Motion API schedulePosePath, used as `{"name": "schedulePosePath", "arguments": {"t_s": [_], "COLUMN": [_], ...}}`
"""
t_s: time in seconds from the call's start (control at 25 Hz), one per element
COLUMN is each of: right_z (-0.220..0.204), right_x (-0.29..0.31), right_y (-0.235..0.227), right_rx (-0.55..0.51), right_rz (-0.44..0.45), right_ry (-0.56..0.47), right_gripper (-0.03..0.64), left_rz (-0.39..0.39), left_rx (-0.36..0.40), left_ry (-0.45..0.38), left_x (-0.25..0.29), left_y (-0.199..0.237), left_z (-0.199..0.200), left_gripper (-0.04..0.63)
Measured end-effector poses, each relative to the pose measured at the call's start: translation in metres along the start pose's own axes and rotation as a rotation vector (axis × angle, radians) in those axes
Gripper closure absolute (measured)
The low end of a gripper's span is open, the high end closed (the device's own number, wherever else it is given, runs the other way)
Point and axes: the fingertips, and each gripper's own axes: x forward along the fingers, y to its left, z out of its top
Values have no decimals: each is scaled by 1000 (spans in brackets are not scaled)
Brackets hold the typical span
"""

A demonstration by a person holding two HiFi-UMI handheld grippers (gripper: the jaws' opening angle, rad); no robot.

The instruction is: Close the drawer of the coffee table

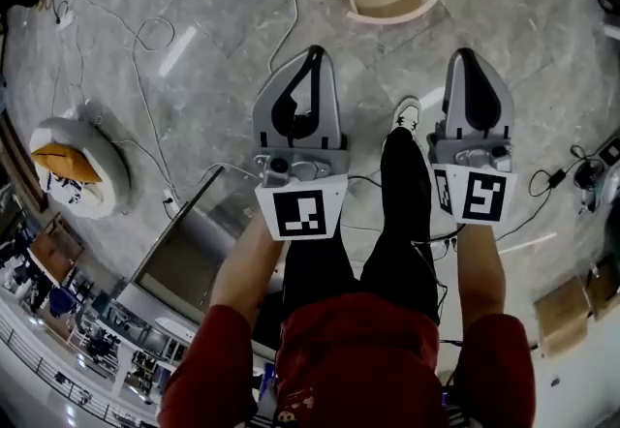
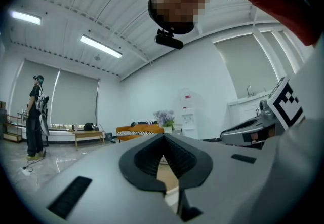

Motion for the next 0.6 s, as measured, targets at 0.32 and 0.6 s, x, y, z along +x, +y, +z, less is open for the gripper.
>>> {"name": "schedulePosePath", "arguments": {"t_s": [0.32,0.6], "right_z": [-233,-379], "right_x": [19,34], "right_y": [30,17], "right_rx": [-102,-87], "right_rz": [43,0], "right_ry": [81,88], "right_gripper": [591,591], "left_rz": [30,32], "left_rx": [-40,8], "left_ry": [51,27], "left_x": [-28,-42], "left_y": [-30,-49], "left_z": [-227,-368], "left_gripper": [582,582]}}
